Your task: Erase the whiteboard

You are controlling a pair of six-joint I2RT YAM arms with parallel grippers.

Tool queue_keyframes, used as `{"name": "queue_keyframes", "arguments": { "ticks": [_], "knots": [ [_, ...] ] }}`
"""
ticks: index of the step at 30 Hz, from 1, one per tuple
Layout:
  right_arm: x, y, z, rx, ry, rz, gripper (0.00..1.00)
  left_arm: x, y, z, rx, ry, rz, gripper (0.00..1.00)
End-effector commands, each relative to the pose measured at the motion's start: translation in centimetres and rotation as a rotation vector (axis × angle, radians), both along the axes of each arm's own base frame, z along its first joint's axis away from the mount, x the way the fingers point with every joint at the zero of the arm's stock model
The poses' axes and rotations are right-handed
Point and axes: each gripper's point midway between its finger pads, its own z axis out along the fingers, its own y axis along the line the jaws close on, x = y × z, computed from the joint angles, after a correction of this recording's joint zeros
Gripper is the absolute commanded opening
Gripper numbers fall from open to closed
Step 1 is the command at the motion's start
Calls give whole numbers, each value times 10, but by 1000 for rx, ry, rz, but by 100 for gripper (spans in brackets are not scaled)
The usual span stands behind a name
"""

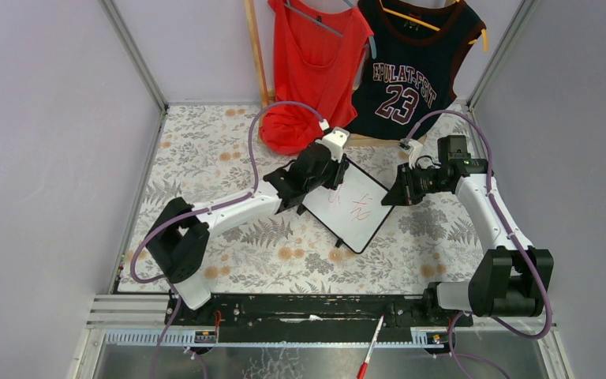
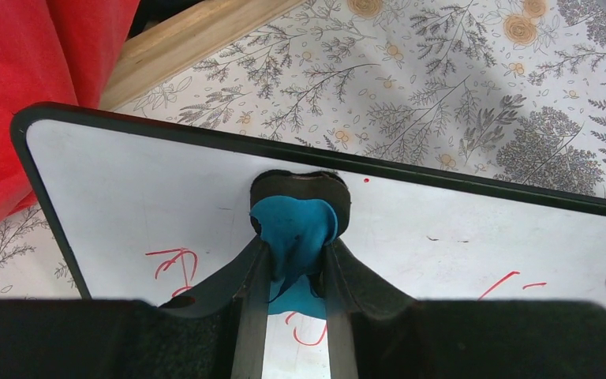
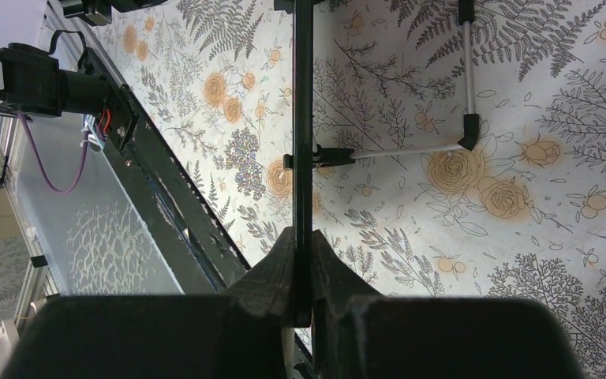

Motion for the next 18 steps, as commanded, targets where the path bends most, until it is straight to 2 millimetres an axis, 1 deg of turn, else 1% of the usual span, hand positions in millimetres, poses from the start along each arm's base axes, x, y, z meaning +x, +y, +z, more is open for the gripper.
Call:
{"name": "queue_keyframes", "arguments": {
  "ticks": [1, 5, 13, 16, 18],
  "knots": [
    [-3, 10, 8, 18, -51, 67, 0, -15, 7, -38, 71, 77, -3, 0],
    [-3, 9, 8, 16, -54, 68, 0, -5, 28, -45, 98, 85, 48, 0],
    [-4, 10, 9, 18, -57, 70, 0, 20, 71, -52, 106, 99, 130, 0],
    [-3, 10, 9, 18, -58, 69, 0, 31, 88, -54, 116, 97, 185, 0],
    [-4, 10, 9, 19, -59, 70, 0, 37, 96, -54, 115, 97, 219, 0]
  ]
}}
